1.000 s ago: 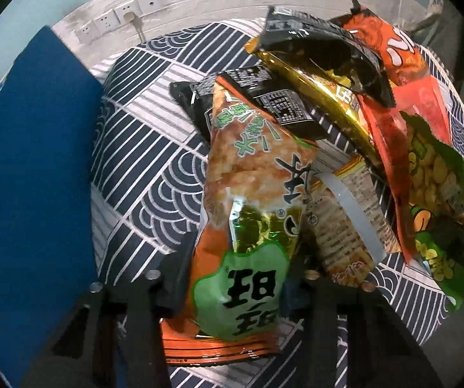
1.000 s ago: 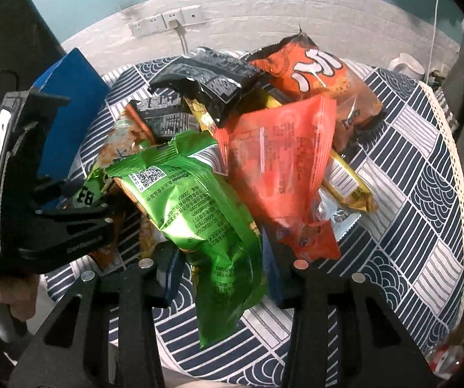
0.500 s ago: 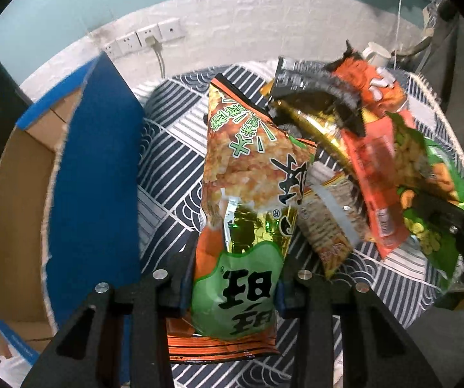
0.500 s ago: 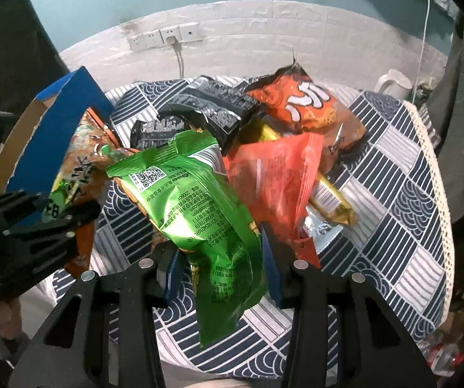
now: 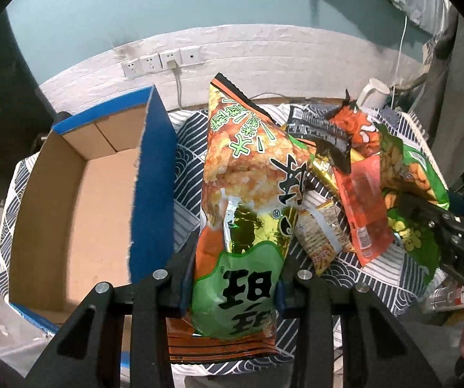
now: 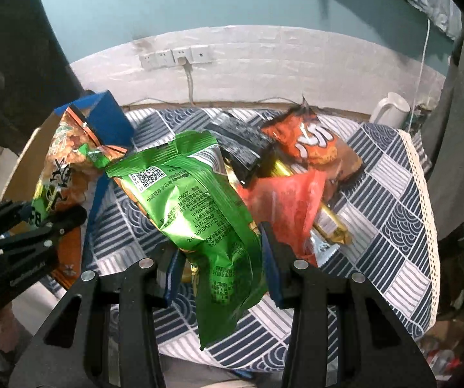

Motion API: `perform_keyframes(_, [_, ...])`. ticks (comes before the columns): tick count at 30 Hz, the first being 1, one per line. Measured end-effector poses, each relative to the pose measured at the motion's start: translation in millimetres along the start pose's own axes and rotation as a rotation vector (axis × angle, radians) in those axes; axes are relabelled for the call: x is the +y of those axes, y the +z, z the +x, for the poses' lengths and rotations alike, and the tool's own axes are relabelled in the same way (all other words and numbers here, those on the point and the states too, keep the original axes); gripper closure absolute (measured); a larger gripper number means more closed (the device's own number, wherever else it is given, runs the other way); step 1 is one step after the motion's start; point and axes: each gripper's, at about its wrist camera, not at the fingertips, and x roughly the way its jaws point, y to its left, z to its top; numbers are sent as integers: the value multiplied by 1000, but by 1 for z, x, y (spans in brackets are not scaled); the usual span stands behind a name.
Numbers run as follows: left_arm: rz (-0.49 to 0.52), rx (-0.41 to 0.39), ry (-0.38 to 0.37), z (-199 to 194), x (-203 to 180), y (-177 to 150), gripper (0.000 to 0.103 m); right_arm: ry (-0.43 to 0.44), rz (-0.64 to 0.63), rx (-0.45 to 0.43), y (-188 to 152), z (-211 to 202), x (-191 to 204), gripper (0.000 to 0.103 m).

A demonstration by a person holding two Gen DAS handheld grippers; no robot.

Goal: Organize snacks
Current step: 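Lift both bags and carry them over the cardboard box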

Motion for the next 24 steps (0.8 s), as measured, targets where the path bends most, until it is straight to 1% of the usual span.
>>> perform_keyframes(3, [-18, -15, -4, -12, 9, 0, 64, 16, -7, -18, 8, -8, 10, 61])
perform_keyframes(11, [-91, -77, -51, -44, 45, 4, 64, 72, -45, -46, 31, -21, 52, 61])
perform_keyframes(14, [-122, -102, -38, -53, 61, 5, 64, 88, -69, -56, 40, -22, 71, 61])
perform_keyframes(17, [-151, -109, -40, -55, 77, 5, 64, 101, -92, -61, 48, -20, 89, 61])
perform_keyframes(21, [-184, -119, -22, -56, 100, 6, 64, 110, -115, -60, 56, -15, 110, 61])
perform_keyframes(24, [-205, -119, 7, -53, 117, 4, 64, 120, -133, -55, 61, -11, 128, 61])
